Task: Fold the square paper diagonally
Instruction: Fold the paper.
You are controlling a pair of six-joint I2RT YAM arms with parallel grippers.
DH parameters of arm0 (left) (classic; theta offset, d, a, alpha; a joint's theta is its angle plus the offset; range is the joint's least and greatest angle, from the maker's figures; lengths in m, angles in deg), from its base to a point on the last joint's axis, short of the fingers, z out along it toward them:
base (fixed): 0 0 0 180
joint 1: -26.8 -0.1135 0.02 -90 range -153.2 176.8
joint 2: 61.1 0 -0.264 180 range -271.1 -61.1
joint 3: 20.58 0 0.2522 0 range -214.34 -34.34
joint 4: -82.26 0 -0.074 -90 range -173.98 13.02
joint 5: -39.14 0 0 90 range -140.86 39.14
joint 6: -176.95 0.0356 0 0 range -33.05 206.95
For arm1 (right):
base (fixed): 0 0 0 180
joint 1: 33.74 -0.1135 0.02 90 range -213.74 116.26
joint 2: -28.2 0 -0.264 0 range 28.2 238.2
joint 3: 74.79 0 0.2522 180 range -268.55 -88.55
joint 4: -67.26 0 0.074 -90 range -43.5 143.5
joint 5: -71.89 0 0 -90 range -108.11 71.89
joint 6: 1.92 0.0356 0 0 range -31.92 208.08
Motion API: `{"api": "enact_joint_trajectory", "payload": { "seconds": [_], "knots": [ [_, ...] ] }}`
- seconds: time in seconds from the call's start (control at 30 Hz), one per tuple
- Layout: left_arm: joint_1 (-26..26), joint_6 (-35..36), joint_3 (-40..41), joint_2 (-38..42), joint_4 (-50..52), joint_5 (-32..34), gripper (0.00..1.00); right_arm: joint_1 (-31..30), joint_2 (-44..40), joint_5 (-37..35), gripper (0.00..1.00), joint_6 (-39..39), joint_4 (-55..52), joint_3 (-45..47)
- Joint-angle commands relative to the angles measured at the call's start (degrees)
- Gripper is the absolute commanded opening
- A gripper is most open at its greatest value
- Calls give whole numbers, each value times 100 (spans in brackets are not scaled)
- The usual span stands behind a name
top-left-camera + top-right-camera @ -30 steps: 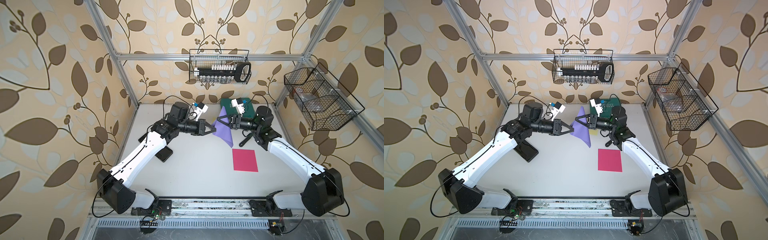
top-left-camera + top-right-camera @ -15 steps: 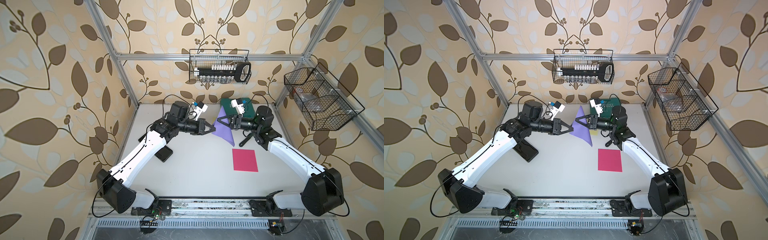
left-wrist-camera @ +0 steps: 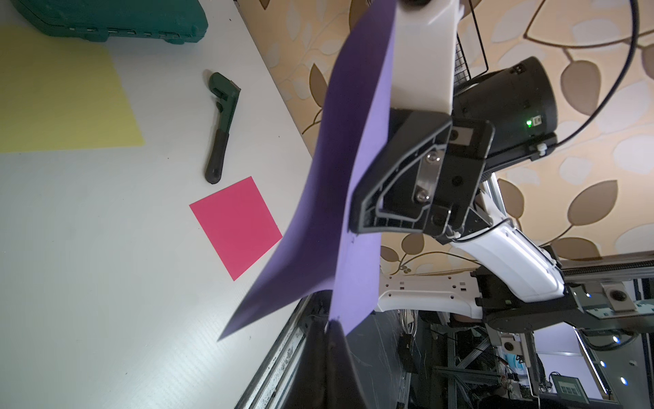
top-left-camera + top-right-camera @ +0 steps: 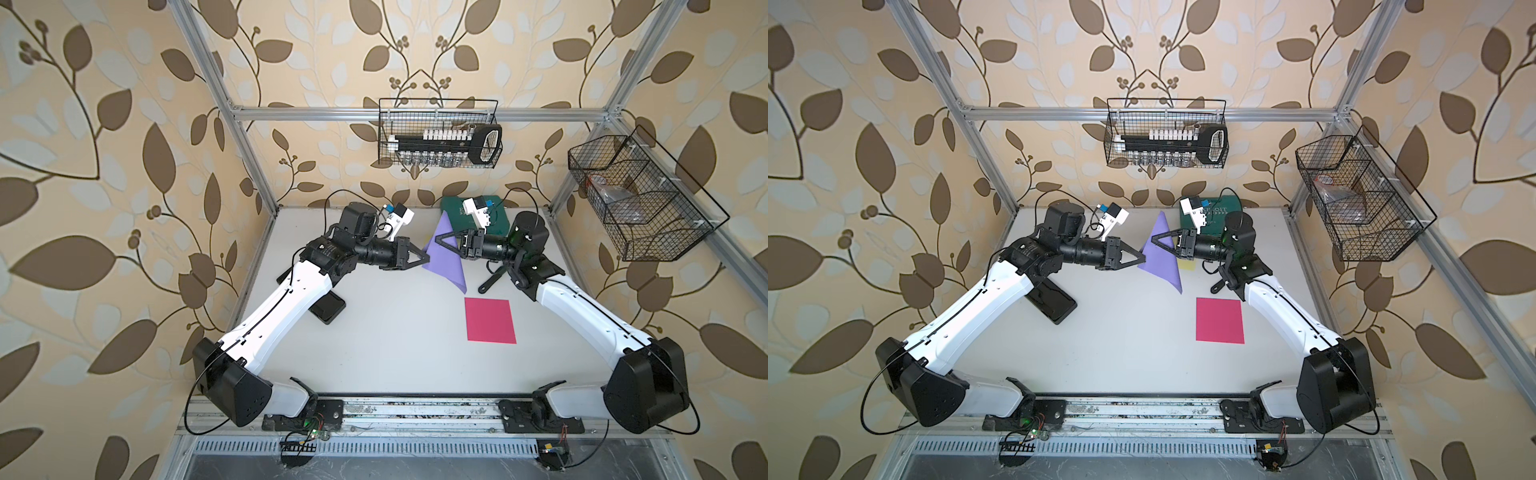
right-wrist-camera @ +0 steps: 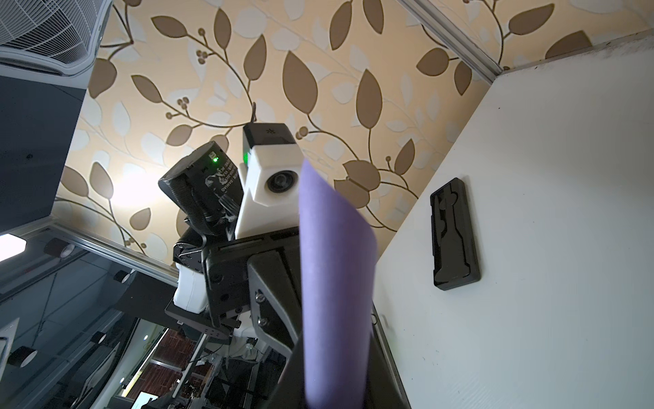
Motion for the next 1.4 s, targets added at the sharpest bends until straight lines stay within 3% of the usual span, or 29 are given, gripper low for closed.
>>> {"api": "enact_joint_trajectory", "payload": {
  "seconds": [0.0, 0.53, 0.73, 0.87, 1.0, 1.1, 1.2, 1.37],
  "knots": [
    [-117, 203, -26, 88, -17, 90, 0, 35, -159, 116, 19, -80, -9, -158],
    [-175, 190, 20, 58, -59, -27, 0, 35, -139, 161, 15, -105, -73, -155],
    [-237, 361, -37, 135, 93, -79, 28, 59, -294, -95, 14, -1065, -1034, -396],
    [-831, 215, 167, 373, -64, -666, 43, 105, -337, 144, 14, -1722, -1607, -740],
    [-1203, 663, 394, 720, -338, -1172, 50, 112, -349, 729, 14, -2273, -2071, -1085],
    [-1203, 731, 741, 1049, -1113, -1576, 54, 112, -280, 1136, 14, -2562, -2325, -1308],
    [-1190, 461, 1036, 1282, -1869, -1702, 66, 110, -194, 1472, 14, -2668, -2358, -1383],
    [-886, 786, 907, 1206, -1773, -1706, 70, 77, -146, 1614, 14, -2968, -2519, -1435]
  ]
}}
